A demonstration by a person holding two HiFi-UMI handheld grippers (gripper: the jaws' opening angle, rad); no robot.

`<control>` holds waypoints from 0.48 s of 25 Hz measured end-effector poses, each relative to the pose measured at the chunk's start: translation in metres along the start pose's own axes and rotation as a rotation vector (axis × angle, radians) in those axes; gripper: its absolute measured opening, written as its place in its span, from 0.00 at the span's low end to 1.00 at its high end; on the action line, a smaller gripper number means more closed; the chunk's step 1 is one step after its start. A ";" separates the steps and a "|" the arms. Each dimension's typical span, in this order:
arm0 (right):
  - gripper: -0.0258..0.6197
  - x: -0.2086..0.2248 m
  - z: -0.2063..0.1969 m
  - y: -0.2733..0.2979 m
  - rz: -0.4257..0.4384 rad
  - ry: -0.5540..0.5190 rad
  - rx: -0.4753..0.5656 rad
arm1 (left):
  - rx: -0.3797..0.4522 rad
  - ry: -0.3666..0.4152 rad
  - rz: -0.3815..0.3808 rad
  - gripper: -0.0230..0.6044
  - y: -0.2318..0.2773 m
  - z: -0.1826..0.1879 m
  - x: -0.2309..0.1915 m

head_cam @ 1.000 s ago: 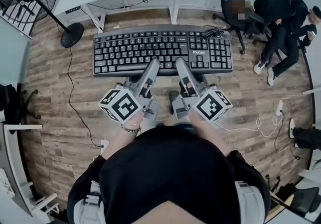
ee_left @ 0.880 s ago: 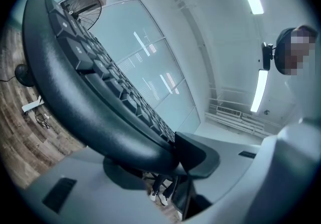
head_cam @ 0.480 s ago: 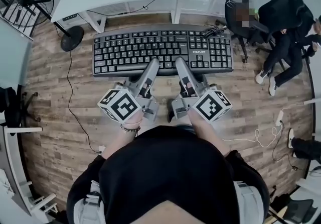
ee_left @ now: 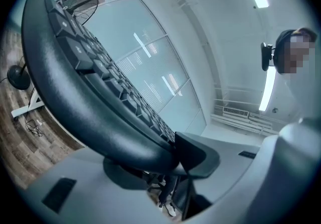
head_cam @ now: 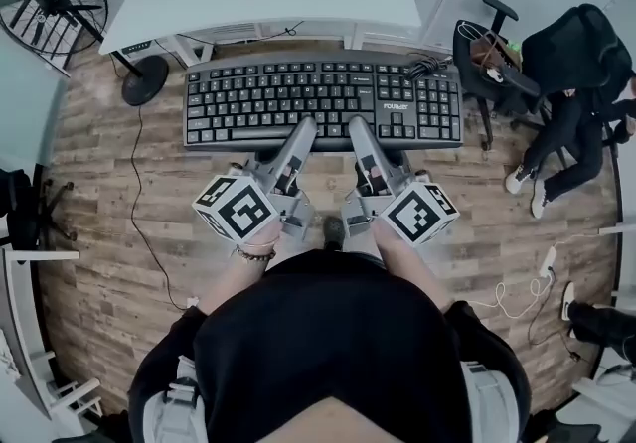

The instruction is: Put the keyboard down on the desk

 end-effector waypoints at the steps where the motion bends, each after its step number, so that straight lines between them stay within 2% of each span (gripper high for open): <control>1: 0.32 0.005 0.003 0.005 0.003 0.002 -0.003 | 0.003 0.004 0.002 0.31 0.007 0.000 -0.002; 8: 0.32 0.051 0.035 0.054 0.000 0.011 -0.009 | -0.002 0.005 0.014 0.31 0.079 -0.005 -0.018; 12: 0.32 0.065 0.040 0.063 0.003 0.020 -0.013 | -0.002 0.016 0.023 0.31 0.093 -0.009 -0.022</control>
Point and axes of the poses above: the fingertips, and each gripper's own axes: y forward along the fingers, x to its right, z out of its top, the point moved 5 cm from there along -y, backward along the fingers, and after that the axes turned 9 degrees about x, right-handed, at the moved point
